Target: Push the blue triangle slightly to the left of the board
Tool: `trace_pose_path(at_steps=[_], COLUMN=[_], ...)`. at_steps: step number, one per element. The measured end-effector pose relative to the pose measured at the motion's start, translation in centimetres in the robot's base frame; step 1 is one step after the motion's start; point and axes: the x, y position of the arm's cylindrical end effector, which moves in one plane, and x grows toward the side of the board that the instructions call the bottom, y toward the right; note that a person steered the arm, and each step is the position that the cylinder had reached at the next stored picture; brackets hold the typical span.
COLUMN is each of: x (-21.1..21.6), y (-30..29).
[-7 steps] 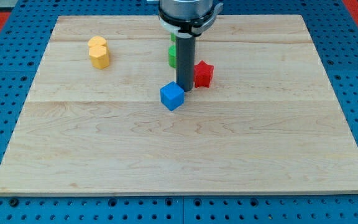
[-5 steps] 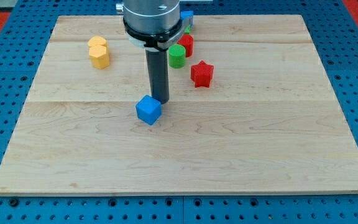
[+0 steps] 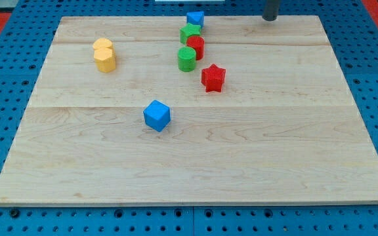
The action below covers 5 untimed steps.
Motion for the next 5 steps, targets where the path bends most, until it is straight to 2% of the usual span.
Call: trace_pose_path(at_steps=[4,5], x=[0.1,0.1], y=[-7.2,-12.2])
